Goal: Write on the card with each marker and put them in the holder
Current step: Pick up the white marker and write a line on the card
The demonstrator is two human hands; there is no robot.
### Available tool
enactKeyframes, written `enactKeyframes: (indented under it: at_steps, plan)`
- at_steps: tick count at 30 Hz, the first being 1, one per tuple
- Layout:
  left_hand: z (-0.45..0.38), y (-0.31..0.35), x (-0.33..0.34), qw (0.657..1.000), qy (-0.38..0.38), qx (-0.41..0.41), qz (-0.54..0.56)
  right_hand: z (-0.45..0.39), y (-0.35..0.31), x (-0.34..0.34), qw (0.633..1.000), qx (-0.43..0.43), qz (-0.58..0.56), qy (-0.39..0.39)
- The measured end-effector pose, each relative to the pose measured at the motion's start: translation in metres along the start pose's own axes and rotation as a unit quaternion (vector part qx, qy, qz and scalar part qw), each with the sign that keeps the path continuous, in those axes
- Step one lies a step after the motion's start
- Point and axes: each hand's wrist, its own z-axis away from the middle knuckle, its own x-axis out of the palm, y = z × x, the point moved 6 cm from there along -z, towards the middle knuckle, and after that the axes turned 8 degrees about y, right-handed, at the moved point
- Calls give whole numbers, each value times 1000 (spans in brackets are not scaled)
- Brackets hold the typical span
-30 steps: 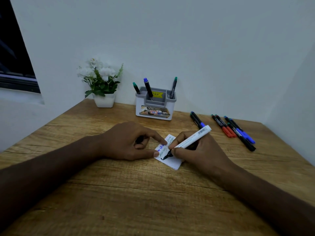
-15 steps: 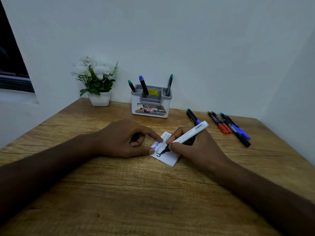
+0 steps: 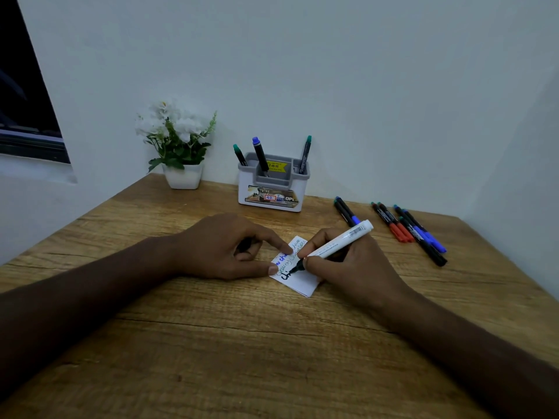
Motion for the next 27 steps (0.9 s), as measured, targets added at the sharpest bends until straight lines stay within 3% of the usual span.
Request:
enactKeyframes:
  at_steps: [21,27]
  plan:
    - [-1,-2,-1,1000,11,15,-5,0,-4,-1,999,15,-30,23]
    - [0,2,-2,1000,1,5,-15,-7,-11,-11,994,4,-100,36]
